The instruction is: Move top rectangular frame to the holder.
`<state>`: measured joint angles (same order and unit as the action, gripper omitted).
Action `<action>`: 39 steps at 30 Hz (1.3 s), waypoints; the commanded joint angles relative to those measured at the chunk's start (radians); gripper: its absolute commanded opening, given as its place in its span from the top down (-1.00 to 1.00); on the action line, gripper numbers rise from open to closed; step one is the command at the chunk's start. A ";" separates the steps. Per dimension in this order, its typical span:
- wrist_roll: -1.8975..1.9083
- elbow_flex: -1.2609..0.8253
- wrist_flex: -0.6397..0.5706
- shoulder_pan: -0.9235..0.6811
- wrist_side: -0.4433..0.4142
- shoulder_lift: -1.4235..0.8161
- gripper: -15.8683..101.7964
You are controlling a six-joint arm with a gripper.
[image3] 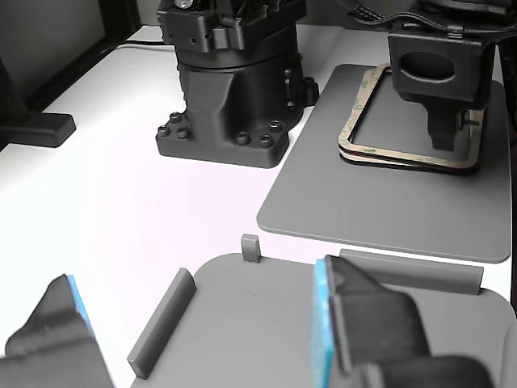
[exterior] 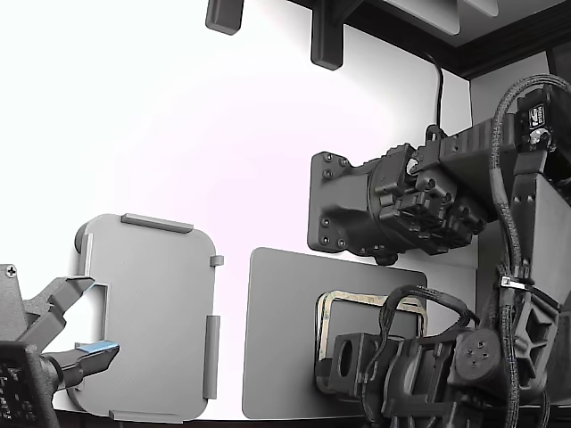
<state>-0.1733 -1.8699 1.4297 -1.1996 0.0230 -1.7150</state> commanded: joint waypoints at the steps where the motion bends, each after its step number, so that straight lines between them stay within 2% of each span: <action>1: -0.009 0.012 0.002 0.006 0.002 -0.028 -0.95; 17: -0.032 -0.100 -0.074 0.002 0.000 -0.052 -0.73; 27: -0.020 -0.130 -0.107 0.005 -0.008 -0.043 -0.66; 39: -0.003 -0.146 -0.120 0.009 -0.026 -0.041 -0.39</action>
<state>-0.1764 -2.0325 1.3177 -1.2072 0.0015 -1.7395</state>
